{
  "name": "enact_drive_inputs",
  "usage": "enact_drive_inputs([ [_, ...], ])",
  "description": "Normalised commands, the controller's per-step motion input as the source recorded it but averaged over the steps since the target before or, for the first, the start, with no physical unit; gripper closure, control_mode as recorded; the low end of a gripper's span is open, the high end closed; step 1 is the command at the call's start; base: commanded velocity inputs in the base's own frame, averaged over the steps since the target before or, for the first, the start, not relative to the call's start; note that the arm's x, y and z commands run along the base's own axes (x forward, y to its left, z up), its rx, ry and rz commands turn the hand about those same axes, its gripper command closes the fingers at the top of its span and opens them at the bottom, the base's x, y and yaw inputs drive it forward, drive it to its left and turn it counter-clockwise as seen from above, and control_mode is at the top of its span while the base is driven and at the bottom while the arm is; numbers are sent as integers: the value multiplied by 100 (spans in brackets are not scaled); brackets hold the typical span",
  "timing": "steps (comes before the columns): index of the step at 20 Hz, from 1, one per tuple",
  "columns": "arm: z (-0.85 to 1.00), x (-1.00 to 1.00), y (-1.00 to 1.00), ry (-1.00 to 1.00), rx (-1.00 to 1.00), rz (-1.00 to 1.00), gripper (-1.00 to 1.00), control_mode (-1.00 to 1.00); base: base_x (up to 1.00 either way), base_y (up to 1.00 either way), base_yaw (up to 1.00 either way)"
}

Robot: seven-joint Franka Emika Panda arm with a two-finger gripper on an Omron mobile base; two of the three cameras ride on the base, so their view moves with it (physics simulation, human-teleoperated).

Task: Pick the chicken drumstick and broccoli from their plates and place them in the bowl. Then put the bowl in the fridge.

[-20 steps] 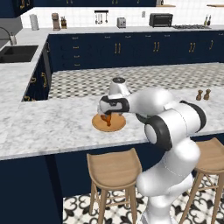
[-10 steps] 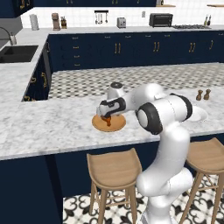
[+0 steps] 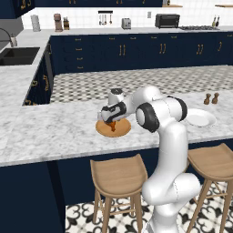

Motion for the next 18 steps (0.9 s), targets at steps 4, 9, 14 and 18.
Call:
enact_drive_inputs([
  [4, -46, 26, 19, 0, 0, 0, -100, -100, 0, 0, 0],
  [9, -31, 4, 28, 0, 0, 0, 100, -100, 0, 0, 0],
  [14, 25, -70, 0, -1, 3, -1, 100, -100, 0, 0, 0],
  [18, 100, -87, -12, -11, 0, 0, 100, -100, 0, 0, 0],
])
